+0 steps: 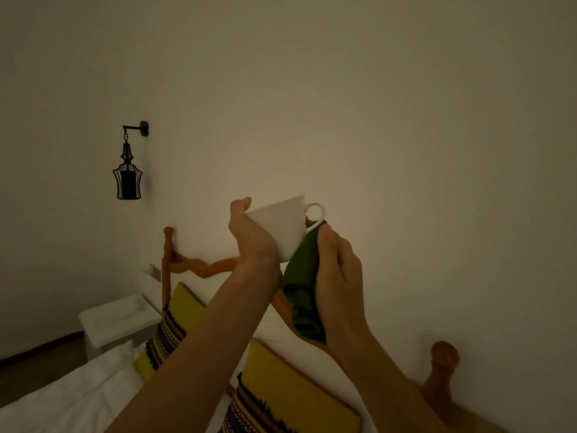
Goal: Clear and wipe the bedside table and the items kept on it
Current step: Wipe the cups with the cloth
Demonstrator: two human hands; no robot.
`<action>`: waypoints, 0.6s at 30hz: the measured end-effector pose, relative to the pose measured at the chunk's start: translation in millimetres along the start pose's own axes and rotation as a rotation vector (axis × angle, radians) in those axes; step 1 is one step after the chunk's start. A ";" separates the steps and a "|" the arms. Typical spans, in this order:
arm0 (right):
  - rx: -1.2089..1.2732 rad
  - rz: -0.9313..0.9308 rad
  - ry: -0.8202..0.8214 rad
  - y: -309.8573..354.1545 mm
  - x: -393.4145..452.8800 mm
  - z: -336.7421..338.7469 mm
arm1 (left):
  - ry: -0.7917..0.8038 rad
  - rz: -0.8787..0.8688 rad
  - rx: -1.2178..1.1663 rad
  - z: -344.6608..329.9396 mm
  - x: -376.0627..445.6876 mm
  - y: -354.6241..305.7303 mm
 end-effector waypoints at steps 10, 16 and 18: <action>-0.066 0.055 -0.038 27.7 5.3 14.4 | 0.119 0.038 0.101 -12.9 3.6 -2.9; -0.039 0.140 0.036 57.6 12.3 26.6 | 0.109 0.053 0.066 -11.1 1.9 0.4; 0.217 -0.068 0.076 50.8 14.7 23.5 | 0.111 0.039 0.081 -14.3 -3.3 1.8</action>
Point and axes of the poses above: each hand's wrist, its own x-axis towards the middle knuckle, its own z-axis out of the back of the hand, y = z × x, the point moved 7 cm from there along x, towards the middle knuckle, and after that the axes turned 10 degrees about -z, right-handed, at the moved point
